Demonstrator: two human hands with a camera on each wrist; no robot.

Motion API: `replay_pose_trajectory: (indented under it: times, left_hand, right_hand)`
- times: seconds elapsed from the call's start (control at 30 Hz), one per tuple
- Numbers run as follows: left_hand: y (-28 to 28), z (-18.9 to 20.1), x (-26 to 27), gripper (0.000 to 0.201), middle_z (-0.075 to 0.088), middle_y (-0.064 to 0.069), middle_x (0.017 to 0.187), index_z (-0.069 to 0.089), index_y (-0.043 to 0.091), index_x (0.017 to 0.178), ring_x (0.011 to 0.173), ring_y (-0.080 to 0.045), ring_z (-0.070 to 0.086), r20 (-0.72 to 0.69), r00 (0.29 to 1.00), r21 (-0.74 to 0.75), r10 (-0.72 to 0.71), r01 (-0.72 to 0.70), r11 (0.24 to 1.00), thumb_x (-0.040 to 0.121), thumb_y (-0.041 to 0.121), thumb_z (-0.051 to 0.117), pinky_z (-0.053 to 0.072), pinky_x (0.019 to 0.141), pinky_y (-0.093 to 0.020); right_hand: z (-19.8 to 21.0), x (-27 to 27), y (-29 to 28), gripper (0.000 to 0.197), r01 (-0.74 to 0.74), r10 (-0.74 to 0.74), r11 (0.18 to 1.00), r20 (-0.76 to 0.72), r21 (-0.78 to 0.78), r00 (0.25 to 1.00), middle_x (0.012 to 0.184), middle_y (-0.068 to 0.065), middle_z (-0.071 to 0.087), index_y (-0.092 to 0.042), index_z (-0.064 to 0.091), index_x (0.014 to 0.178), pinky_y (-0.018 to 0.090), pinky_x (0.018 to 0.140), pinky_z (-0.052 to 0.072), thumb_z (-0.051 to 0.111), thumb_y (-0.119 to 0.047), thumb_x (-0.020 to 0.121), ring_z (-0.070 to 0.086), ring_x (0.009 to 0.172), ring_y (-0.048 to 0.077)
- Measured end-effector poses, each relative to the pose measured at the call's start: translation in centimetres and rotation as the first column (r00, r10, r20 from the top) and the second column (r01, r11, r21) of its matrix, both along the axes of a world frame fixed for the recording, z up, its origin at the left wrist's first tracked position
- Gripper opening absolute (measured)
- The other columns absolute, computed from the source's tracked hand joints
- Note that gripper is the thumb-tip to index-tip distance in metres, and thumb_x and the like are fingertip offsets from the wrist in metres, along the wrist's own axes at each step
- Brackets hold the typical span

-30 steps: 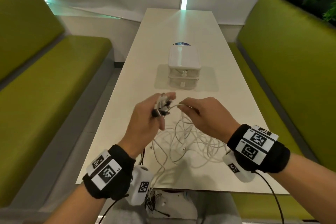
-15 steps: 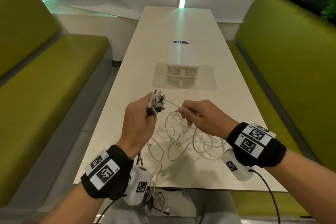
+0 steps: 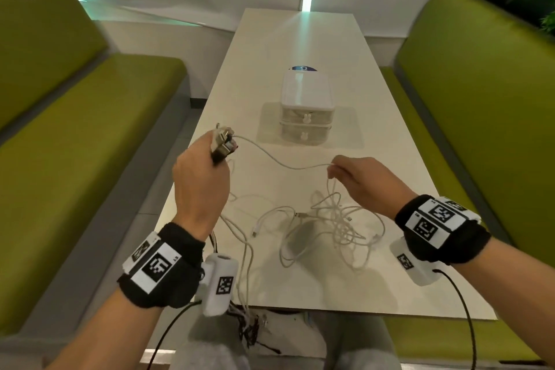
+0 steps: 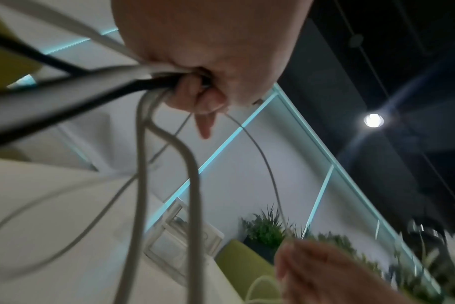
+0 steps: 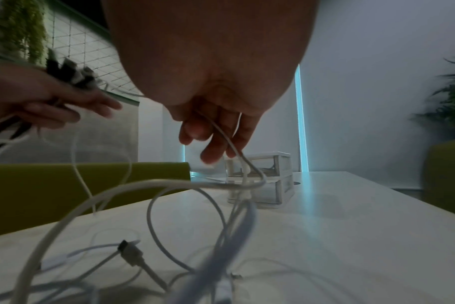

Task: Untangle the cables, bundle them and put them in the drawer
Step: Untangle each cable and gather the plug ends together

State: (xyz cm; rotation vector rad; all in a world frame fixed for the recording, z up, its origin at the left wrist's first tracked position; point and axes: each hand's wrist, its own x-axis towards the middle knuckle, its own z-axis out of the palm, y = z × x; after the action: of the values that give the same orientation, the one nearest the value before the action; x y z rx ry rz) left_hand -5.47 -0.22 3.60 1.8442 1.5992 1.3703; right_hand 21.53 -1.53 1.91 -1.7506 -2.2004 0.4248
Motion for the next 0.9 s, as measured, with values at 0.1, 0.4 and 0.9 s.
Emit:
replay_pose_trajectory:
  times: [0.1, 0.4, 0.9]
  left_hand:
    - [-0.8, 0.2, 1.3, 0.055, 0.061, -0.010, 0.132, 0.048, 0.010, 0.141, 0.101, -0.028, 0.066, -0.265, 0.963, 0.086, 0.044, -0.022, 0.996, 0.088, -0.005, 0.048, 0.048, 0.082, -0.029]
    - [-1.8, -1.3, 4.5, 0.073, 0.058, 0.001, 0.137, 0.050, 0.020, 0.141, 0.110, -0.020, 0.065, -0.355, 0.832, 0.044, -0.425, 0.469, 0.882, 0.073, -0.007, 0.051, 0.055, 0.088, -0.037]
    - [0.2, 0.3, 0.3, 0.023, 0.055, 0.011, 0.070, 0.061, 0.013, 0.088, 0.055, 0.000, 0.045, 0.161, 0.986, 0.082, -0.047, 0.034, 0.996, 0.089, -0.006, 0.048, 0.034, 0.054, -0.009]
  right_hand:
    - [0.8, -1.1, 0.1, 0.032, -0.012, 0.011, 1.000, 0.021, 0.022, 1.000, 0.069, -0.012, 0.055, -0.012, 0.061, 0.098, 0.029, 0.063, 0.040, 0.036, -0.032, 0.103, 0.053, 0.066, 0.012]
    - [1.4, -4.0, -0.2, 0.017, -0.205, 0.194, 0.971, 0.093, 0.125, 0.977, 0.081, 0.004, 0.066, -0.014, 0.057, 0.101, 0.035, 0.061, 0.042, 0.043, -0.024, 0.100, 0.059, 0.072, 0.028]
    - [-1.0, -0.1, 0.7, 0.031, -0.005, 0.006, 1.000, -0.078, 0.009, 0.997, 0.087, 0.000, 0.064, -0.013, 0.068, 0.090, 0.030, 0.072, 0.045, 0.046, -0.032, 0.100, 0.059, 0.076, 0.017]
